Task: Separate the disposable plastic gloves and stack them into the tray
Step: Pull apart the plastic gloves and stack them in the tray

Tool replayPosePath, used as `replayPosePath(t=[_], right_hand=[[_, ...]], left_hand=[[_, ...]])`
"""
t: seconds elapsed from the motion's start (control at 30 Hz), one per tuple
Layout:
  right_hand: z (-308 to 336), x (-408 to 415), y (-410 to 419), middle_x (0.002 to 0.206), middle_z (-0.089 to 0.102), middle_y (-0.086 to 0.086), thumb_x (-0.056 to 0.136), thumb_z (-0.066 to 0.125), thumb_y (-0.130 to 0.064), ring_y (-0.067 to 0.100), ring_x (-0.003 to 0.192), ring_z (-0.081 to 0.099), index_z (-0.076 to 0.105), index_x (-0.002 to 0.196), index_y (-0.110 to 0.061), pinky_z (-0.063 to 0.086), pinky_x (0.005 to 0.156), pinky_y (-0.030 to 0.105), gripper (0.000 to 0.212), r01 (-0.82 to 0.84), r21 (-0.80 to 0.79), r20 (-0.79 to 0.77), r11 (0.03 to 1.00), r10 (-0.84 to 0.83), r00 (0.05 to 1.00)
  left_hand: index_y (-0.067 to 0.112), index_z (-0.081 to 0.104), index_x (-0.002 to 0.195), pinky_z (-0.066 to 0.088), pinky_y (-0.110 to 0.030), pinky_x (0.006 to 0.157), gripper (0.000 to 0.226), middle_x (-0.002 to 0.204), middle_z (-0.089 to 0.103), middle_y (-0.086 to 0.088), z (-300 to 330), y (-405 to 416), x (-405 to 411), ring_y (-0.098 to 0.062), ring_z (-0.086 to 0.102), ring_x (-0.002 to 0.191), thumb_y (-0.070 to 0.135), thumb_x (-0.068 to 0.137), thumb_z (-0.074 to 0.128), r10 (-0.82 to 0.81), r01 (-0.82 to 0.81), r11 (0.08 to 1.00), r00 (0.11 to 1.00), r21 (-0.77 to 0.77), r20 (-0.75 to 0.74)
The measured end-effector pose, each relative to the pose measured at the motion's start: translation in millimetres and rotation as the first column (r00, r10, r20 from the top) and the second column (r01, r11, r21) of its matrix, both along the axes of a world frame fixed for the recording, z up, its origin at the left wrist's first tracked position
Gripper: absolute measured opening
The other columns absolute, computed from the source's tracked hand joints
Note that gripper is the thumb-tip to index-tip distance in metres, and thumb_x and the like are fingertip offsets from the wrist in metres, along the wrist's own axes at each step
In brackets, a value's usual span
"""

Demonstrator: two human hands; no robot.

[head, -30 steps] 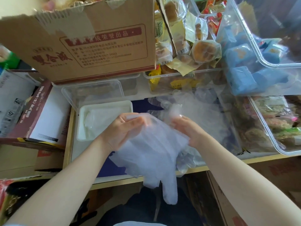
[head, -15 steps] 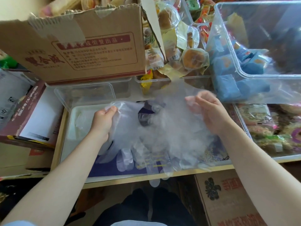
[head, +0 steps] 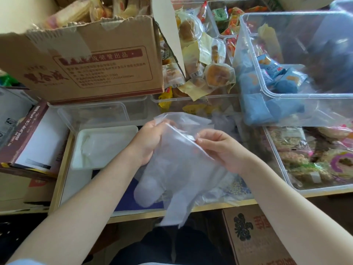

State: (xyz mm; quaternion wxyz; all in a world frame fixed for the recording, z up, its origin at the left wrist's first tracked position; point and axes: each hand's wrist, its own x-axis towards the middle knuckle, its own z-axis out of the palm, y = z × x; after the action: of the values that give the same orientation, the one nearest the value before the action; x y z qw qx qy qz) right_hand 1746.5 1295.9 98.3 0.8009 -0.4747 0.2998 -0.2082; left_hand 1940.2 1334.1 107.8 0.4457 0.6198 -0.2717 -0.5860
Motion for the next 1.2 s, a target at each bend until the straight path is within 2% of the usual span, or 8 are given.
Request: replayPosePath(t=[0.1,0.23,0.37,0.5,0.6,0.8,0.93,1.2], right_hand=[[-7.6,-0.5,-0.3,0.060,0.058,-0.004,0.070,0.074,-0.021,0.009,0.057,0.047,0.070,0.064,-0.020,0.040,0.054,0.016,0.008,0.290,0.028,-0.080,0.957,-0.287,0.954],[-8.6,-3.8,-3.0,0.059,0.054,-0.007,0.081,0.067,-0.014,0.004,0.054,0.044,0.062,0.064,-0.018,0.034,0.054,0.018,0.018,0.473,-0.095,-0.151,0.876,-0.482,0.863],[-8.2,-8.6,-7.7,0.118,0.060,0.004,0.067,0.078,-0.029,-0.006,0.101,0.054,0.072,0.073,-0.015,0.041,0.079,0.023,0.016,0.453,-0.156,-0.158,0.878,-0.475,0.866],[-2.7,-10.4,-4.4,0.087,0.070,0.015,0.060,0.082,-0.031,0.024,0.082,0.063,0.072,0.083,-0.005,0.047,0.080,0.040,0.036,0.396,-0.171,-0.194,0.902,-0.425,0.884],[-0.4,-7.0,-2.9,0.072,0.065,0.002,0.076,0.075,-0.013,0.014,0.068,0.058,0.066,0.074,-0.011,0.045,0.067,0.030,0.010,0.431,-0.316,-0.231,0.845,-0.510,0.829],[-9.9,-7.3,-2.7,0.070,0.064,0.000,0.081,0.071,-0.021,0.014,0.064,0.052,0.062,0.073,-0.015,0.047,0.061,0.035,0.013,0.351,-0.620,-0.303,0.701,-0.627,0.717],[-9.1,-1.9,-1.3,0.070,0.062,-0.005,0.080,0.072,-0.019,0.017,0.063,0.050,0.064,0.076,-0.012,0.042,0.060,0.025,0.011,0.227,-0.694,-0.308,0.683,-0.567,0.764],[4.3,-13.4,-12.4,0.058,0.061,-0.014,0.082,0.070,-0.016,-0.002,0.051,0.047,0.066,0.075,-0.010,0.036,0.052,0.011,0.010,-0.062,-0.592,-0.403,0.804,-0.228,0.886]], left_hand=[[0.013,0.067,0.092,0.052,-0.025,0.067,0.020,0.080,0.069,-0.005,7.6,3.4,-8.4,-0.019,0.065,0.075,0.022,0.096,0.050,-0.024,0.024,0.999,1.000,-0.022,0.009],[0.005,0.067,0.104,0.052,-0.029,0.074,0.022,0.096,0.070,-0.012,10.8,12.2,-18.6,-0.021,0.064,0.084,0.016,0.096,0.049,-0.066,0.065,0.998,0.996,-0.014,-0.067],[0.012,0.068,0.102,0.053,-0.028,0.078,0.028,0.093,0.073,-0.004,12.6,17.1,-21.5,-0.016,0.069,0.088,0.021,0.098,0.042,-0.146,0.141,0.989,0.978,-0.043,-0.149],[0.013,0.069,0.099,0.051,-0.030,0.079,0.031,0.093,0.071,-0.004,13.0,19.3,-24.1,-0.016,0.067,0.086,0.020,0.099,0.039,-0.223,0.215,0.975,0.961,-0.062,-0.167],[0.012,0.067,0.107,0.050,-0.035,0.082,0.032,0.099,0.070,-0.008,12.2,20.2,-24.0,-0.022,0.066,0.092,0.026,0.099,0.040,-0.197,0.196,0.980,0.975,-0.025,-0.103],[0.021,0.064,0.114,0.047,-0.041,0.094,0.069,0.114,0.068,-0.007,-3.3,25.2,-18.8,-0.025,0.062,0.111,0.074,0.080,0.035,-0.119,0.116,0.991,0.992,-0.063,-0.042],[0.022,0.066,0.103,0.052,-0.033,0.089,0.016,0.101,0.071,0.001,-8.9,26.8,-22.1,-0.019,0.066,0.099,0.025,0.096,0.052,-0.021,0.051,0.991,0.971,-0.122,0.237],[0.020,0.068,0.095,0.050,-0.033,0.084,0.027,0.096,0.073,0.002,1.2,24.5,-6.9,-0.016,0.067,0.092,0.002,0.094,0.048,-0.294,0.309,0.950,0.935,-0.048,0.198]])
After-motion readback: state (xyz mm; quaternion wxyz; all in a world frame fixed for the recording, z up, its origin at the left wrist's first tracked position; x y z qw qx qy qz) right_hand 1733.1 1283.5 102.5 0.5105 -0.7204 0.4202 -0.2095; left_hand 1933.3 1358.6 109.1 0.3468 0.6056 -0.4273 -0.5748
